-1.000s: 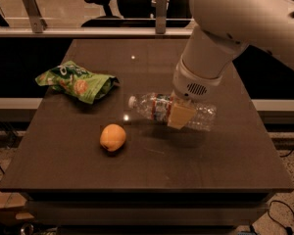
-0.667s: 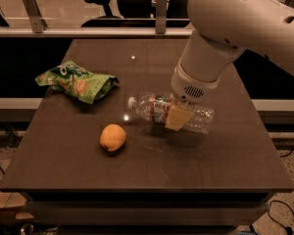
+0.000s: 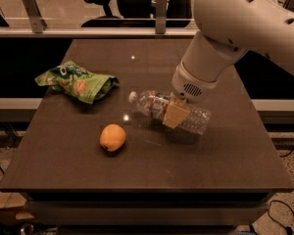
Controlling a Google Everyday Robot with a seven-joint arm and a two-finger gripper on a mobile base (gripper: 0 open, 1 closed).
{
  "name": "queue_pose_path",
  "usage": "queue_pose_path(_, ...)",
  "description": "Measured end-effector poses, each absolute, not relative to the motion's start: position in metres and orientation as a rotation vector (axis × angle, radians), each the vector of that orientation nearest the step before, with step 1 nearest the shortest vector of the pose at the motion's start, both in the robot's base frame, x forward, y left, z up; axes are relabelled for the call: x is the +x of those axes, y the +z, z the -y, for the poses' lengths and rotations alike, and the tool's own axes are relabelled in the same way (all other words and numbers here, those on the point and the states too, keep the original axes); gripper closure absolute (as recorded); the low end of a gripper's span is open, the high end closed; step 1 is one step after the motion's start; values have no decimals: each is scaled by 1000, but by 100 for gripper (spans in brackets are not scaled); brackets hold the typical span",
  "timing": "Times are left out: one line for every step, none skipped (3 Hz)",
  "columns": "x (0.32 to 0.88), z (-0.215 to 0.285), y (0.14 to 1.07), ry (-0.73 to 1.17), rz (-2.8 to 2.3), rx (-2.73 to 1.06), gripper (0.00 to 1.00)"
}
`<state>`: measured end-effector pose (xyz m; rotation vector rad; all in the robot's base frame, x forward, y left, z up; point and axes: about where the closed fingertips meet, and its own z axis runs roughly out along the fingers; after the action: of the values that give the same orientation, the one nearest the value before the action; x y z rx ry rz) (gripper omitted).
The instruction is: Move water bottle near orange
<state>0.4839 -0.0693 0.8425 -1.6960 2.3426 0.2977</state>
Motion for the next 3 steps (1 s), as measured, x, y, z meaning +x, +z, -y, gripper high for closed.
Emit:
queue_pose_path(480,67,844,360,-2334,-1680,100)
queue_pose_path(471,61,846,401,-2324,-1698,100)
queue_pose_path(469,56,848,430,-2332,-1716,83)
